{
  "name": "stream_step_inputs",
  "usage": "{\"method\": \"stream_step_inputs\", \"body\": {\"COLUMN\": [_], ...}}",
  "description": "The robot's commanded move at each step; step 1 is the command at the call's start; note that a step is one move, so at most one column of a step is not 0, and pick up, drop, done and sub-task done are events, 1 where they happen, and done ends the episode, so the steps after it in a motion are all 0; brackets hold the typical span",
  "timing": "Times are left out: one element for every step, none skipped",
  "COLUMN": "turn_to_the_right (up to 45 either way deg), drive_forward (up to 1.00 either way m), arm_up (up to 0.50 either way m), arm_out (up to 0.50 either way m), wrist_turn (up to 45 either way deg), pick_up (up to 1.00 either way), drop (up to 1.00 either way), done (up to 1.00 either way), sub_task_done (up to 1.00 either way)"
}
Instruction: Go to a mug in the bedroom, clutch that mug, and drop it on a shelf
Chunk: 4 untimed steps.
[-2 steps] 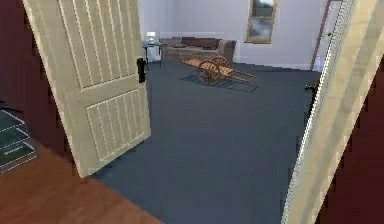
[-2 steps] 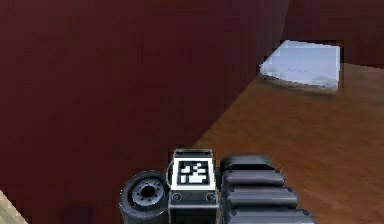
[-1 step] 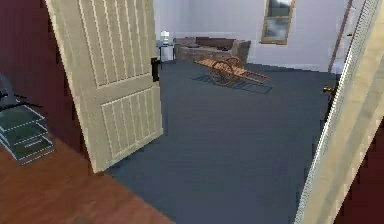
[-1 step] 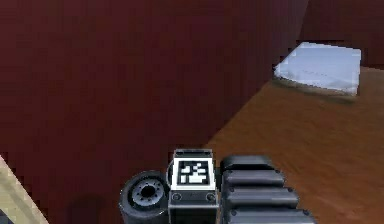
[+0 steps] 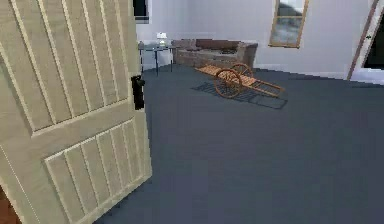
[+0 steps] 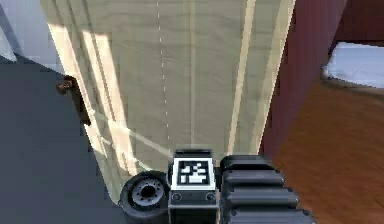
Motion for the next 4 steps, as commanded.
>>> {"method": "stream_step_inputs", "body": {"turn_to_the_right": [39.0, 0.0, 6.0, 0.0], "drive_forward": [0.00, 1.00, 0.00, 0.20], "arm_up": [0.00, 0.00, 0.00, 0.00], "arm_out": [0.00, 0.00, 0.00, 0.00], "wrist_turn": [0.0, 0.0, 0.0, 0.0], "pick_up": [0.00, 0.00, 0.00, 0.00], "drop": [0.00, 0.00, 0.00, 0.00], "done": [0.00, 0.00, 0.00, 0.00], "sub_task_done": [0.00, 0.00, 0.00, 0.00]}}
